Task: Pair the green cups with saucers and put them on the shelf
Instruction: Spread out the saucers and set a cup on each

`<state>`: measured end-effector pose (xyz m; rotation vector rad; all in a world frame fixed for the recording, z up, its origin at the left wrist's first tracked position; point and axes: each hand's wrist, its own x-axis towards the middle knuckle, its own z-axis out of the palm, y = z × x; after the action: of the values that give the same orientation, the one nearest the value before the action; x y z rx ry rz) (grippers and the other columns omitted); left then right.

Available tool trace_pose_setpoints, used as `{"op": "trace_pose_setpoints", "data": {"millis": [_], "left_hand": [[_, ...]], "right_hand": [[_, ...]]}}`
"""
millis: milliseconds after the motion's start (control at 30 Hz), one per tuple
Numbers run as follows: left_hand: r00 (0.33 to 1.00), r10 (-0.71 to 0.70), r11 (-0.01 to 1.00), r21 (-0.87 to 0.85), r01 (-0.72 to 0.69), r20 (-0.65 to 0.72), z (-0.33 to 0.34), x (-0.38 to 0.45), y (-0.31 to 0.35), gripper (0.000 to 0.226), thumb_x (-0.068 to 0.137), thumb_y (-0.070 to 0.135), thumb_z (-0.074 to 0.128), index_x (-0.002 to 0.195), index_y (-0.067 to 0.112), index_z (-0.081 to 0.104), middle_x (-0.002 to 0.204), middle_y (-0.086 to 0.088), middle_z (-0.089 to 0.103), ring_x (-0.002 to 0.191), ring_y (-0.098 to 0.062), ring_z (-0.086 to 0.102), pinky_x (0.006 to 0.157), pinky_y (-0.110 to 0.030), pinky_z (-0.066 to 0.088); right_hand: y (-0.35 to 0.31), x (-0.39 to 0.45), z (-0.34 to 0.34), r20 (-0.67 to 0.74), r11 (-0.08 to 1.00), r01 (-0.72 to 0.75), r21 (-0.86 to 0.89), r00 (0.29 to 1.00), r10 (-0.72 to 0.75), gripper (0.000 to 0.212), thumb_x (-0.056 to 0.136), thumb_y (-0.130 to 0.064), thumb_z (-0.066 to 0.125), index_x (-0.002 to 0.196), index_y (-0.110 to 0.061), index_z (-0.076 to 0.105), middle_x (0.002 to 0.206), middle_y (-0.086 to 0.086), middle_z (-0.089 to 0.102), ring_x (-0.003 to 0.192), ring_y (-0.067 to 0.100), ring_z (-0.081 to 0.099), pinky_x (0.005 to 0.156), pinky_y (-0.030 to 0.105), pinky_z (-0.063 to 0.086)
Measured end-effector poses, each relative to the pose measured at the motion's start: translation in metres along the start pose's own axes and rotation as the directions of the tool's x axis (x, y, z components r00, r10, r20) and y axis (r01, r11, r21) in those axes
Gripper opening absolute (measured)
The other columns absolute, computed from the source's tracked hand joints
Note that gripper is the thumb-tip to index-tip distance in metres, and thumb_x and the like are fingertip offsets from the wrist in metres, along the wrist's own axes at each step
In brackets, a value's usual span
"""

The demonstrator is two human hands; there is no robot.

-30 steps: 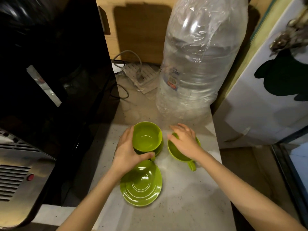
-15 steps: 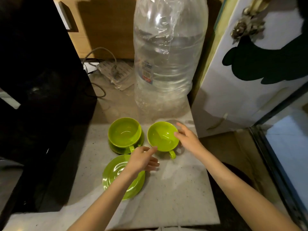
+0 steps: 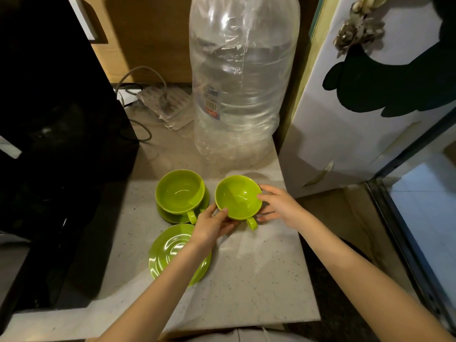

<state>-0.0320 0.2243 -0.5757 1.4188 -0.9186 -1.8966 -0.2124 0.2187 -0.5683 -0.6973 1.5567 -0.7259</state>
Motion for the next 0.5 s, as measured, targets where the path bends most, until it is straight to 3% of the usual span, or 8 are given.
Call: {"op": "trace_pose_setpoints", "data": {"millis": [133, 300, 500], "left_hand": [[0.999, 0.002, 1.000, 0.017, -0.003, 0.039, -0.001, -0.003, 0.001, 0.038, 0.093, 0.014, 0.045, 0.130, 0.008, 0.045, 0.116, -0.024, 0.062, 0.087, -0.026, 0.065, 0.065, -0.020, 0.056], [0.993, 0.030, 0.999, 0.010, -0.031, 0.111, -0.008, -0.016, 0.013, 0.031, 0.092, 0.016, 0.047, 0.122, 0.007, 0.051, 0.093, -0.011, 0.068, 0.067, -0.011, 0.071, 0.065, -0.025, 0.057], [0.985, 0.095, 0.995, -0.020, -0.093, 0.143, -0.029, -0.047, 0.034, 0.019, 0.090, 0.017, 0.050, 0.107, 0.015, 0.059, 0.094, -0.010, 0.069, 0.074, -0.015, 0.071, 0.068, -0.032, 0.058]], "right_hand": [[0.002, -0.006, -0.004, 0.000, 1.000, 0.002, -0.010, 1.000, -0.002, 0.045, 0.094, -0.014, 0.049, 0.138, -0.018, 0.042, 0.125, 0.022, 0.059, 0.074, 0.028, 0.066, 0.055, 0.029, 0.059], [-0.007, -0.024, -0.002, 0.005, 0.998, 0.059, 0.006, 0.998, -0.059, 0.044, 0.093, -0.014, 0.051, 0.136, -0.017, 0.045, 0.118, 0.018, 0.062, 0.075, 0.028, 0.068, 0.064, 0.036, 0.059], [-0.023, -0.053, 0.015, 0.061, 0.983, 0.171, 0.060, 0.983, -0.175, 0.044, 0.093, -0.012, 0.051, 0.136, -0.013, 0.045, 0.110, 0.016, 0.063, 0.076, 0.031, 0.068, 0.064, 0.037, 0.059]]}}
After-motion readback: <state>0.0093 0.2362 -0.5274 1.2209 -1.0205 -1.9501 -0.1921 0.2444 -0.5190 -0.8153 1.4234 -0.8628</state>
